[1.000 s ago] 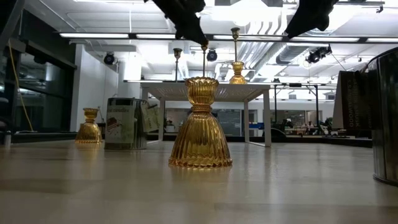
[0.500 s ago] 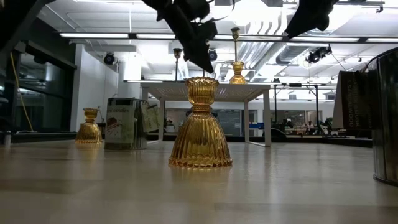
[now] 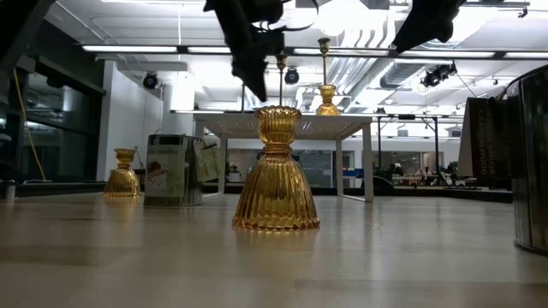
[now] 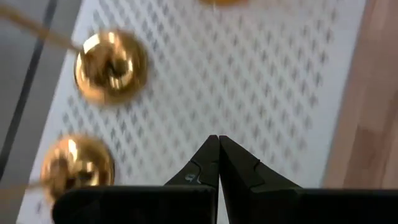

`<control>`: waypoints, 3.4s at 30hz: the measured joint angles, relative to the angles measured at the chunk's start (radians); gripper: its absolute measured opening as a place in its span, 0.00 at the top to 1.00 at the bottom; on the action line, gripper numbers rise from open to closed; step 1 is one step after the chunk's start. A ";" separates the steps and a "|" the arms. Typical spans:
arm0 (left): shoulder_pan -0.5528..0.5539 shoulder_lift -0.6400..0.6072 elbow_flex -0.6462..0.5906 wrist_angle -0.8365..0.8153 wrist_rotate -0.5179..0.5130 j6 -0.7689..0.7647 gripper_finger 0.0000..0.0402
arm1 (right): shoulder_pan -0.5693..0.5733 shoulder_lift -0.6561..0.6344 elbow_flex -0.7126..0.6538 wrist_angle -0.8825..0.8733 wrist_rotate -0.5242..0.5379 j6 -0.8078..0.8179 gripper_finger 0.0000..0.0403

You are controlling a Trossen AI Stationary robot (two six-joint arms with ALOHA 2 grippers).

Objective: Pick & Place candle stick holders
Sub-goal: Put the top brown glass candle holder on the shelf aligned with the other brown glass candle holder

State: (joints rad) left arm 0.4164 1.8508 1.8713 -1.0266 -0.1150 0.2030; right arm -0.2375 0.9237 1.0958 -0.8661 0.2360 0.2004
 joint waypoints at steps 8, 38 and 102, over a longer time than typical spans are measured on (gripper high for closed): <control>0.002 -0.062 0.000 -0.099 -0.037 -0.053 1.00 | 0.000 0.000 0.000 0.000 0.001 -0.034 0.65; -0.071 -0.234 -0.150 -0.282 -0.034 -0.183 1.00 | 0.000 0.000 0.000 0.001 0.000 -0.040 0.65; 0.179 -0.865 -1.051 0.007 -0.184 -0.866 0.54 | 0.000 0.000 0.000 0.002 0.000 -0.021 0.65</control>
State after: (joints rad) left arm 0.5957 0.9857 0.8206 -1.0199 -0.2989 -0.6629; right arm -0.2379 0.9237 1.0958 -0.8646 0.2359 0.1791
